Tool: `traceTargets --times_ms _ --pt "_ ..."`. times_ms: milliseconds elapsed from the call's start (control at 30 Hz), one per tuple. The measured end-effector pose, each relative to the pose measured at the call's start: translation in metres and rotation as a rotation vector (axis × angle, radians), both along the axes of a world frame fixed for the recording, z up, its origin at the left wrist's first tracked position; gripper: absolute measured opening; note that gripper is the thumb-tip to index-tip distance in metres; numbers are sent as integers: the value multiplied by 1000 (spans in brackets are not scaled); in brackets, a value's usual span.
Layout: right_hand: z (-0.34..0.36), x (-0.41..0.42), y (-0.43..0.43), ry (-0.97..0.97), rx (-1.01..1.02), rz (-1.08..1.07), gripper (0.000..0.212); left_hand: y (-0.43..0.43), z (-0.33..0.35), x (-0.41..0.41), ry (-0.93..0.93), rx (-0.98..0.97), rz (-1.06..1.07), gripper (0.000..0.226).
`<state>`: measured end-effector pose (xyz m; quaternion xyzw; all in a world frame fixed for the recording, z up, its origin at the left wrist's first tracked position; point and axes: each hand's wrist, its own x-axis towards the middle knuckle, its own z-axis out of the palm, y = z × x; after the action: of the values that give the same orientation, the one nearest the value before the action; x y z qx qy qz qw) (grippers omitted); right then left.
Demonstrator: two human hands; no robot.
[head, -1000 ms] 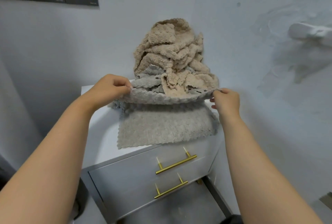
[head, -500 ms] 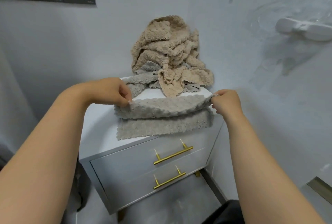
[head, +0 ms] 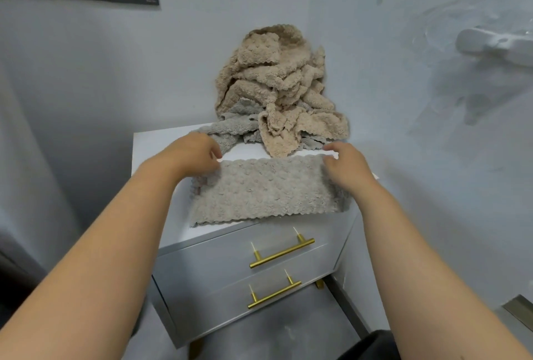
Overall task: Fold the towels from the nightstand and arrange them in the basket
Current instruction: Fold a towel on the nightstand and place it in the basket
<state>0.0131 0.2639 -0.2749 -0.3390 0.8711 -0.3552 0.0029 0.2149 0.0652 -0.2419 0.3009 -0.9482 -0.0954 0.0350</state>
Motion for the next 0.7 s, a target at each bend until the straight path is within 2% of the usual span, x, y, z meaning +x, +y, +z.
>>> traceTargets --times_ms 167,333,433,500,600,700 --pt "-13 -9 -17 13 85 93 38 -3 -17 -14 6 32 23 25" --pt "-22 -11 -23 144 306 -9 40 -11 -27 -19 -40 75 52 20" --pt "-19 -10 -21 126 335 -55 32 -13 -26 -17 12 154 56 33" --pt "-15 -8 -19 70 271 -48 23 -15 -23 -14 147 213 61 36" --pt "-5 -4 -15 -79 19 0 6 -15 -17 -8 413 389 146 30" --pt "4 -4 -11 -251 -216 -36 14 -17 -18 -1 457 448 215 29"
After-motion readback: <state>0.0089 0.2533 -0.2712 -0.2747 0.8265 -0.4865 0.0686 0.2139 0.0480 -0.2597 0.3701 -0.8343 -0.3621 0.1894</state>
